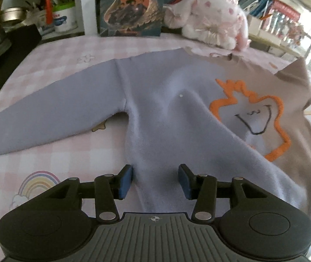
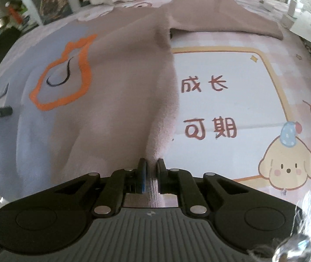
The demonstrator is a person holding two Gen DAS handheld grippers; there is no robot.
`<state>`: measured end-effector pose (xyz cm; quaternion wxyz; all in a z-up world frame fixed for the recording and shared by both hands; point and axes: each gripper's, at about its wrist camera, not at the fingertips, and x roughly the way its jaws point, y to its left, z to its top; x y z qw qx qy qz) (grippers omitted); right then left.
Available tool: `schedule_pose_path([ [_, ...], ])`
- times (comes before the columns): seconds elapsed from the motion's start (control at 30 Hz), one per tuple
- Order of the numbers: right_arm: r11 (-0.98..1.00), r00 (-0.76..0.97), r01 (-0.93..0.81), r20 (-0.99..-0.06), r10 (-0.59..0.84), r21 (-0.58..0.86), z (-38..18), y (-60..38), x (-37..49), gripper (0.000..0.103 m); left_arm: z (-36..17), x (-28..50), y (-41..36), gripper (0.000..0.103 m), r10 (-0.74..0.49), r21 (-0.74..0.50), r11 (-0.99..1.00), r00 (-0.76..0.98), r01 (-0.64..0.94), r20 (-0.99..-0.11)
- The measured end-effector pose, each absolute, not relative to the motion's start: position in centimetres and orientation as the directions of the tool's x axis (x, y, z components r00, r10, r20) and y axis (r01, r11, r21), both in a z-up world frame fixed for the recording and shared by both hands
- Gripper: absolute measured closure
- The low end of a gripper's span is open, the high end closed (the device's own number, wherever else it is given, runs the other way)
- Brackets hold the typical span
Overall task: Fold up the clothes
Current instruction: 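Hold the sweater hem with both tools and drag it to straighten the body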
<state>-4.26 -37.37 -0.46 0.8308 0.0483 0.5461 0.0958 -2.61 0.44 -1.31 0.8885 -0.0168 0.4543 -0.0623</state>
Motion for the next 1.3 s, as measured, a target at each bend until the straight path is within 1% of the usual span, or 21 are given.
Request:
schedule_pose_path([
  [0.03,0.979,0.392,-0.104,-0.897,0.204,0.177,-0.4,-37.4,-4.2,0.094,-1.3,-2.6,0.4,0.063,-0.124,-0.089,0.992,0.586,0.088,-0.801],
  [0.07,0.981,0.399,-0.104,-0.896,0.193,0.165,-0.5,-37.5,-4.1,0.094,-1.4,-2.6,0.3,0.080,-0.120,-0.088,0.993,0.591,0.083,-0.798],
  [0.1,0.983,0.406,-0.105,-0.896,0.182,0.152,-0.4,-37.5,-4.0,0.094,-1.4,-2.6,0.5,0.092,-0.139,-0.111,0.990,0.589,0.083,-0.796],
  [0.13,0.985,0.412,-0.106,-0.895,0.170,0.138,-0.4,-37.5,-3.9,0.094,-1.4,-2.6,0.6,0.096,-0.158,-0.135,0.987,0.586,0.083,-0.795],
  [0.23,0.991,0.439,-0.119,-0.891,0.111,0.065,-0.3,-37.0,-3.6,0.094,-0.9,-3.5,0.9,0.097,-0.207,-0.196,0.977,0.581,0.083,-0.787],
  [0.33,0.991,0.465,-0.131,-0.884,0.050,-0.013,-0.3,-36.5,-3.1,0.094,0.2,-5.5,0.8,0.097,-0.253,-0.225,0.967,0.591,0.122,-0.766],
  [0.43,0.985,0.469,-0.162,-0.883,0.026,-0.057,-0.2,-35.6,-2.9,0.094,0.0,-5.7,2.4,0.096,-0.214,-0.223,0.973,0.603,0.061,-0.769],
  [0.47,0.977,0.450,-0.207,-0.891,0.058,-0.041,-0.2,-34.9,-3.3,0.094,-0.3,-5.4,3.1,0.096,-0.189,-0.218,0.976,0.606,0.027,-0.773],
  [0.57,0.928,0.343,-0.360,-0.913,0.222,0.091,0.1,-32.7,-4.7,0.094,-1.1,-3.4,5.1,0.096,-0.078,-0.127,0.991,0.613,-0.037,-0.786],
  [0.63,0.868,0.258,-0.458,-0.906,0.337,0.193,0.3,-30.7,-6.2,0.094,-1.3,-1.7,6.2,0.096,-0.021,-0.071,0.996,0.620,-0.055,-0.784],
  [0.77,0.781,0.143,-0.541,-0.881,0.451,0.312,0.4,-28.6,-7.3,0.094,-1.4,0.8,7.2,0.096,0.032,0.007,0.999,0.631,-0.042,-0.775],
  [0.83,0.779,0.129,-0.532,-0.877,0.463,0.333,0.1,-28.8,-7.1,0.094,-1.4,1.4,6.9,0.096,0.028,0.014,1.000,0.635,-0.027,-0.772],
  [0.9,0.818,0.157,-0.468,-0.879,0.450,0.334,-0.2,-29.9,-6.7,0.094,-1.5,1.4,6.5,0.096,0.014,0.009,1.000,0.638,-0.011,-0.770],
  [1.03,0.921,0.309,-0.296,-0.886,0.345,0.255,-0.4,-33.2,-5.5,0.094,-1.6,0.7,4.7,0.096,-0.034,-0.010,0.999,0.638,0.041,-0.769],
  [1.1,0.945,0.354,-0.260,-0.890,0.287,0.201,-0.2,-34.4,-5.0,0.094,-1.6,0.6,3.7,0.096,-0.051,-0.010,0.998,0.639,0.068,-0.768],
  [1.17,0.951,0.369,-0.266,-0.895,0.252,0.159,-0.1,-34.8,-5.0,0.094,-1.6,0.6,3.0,0.096,-0.053,-0.010,0.997,0.642,0.071,-0.765],
  [1.3,0.944,0.366,-0.299,-0.898,0.246,0.137,-0.1,-34.3,-5.5,0.094,-1.7,0.8,3.4,0.095,-0.063,-0.038,0.998,0.640,0.053,-0.766],
])
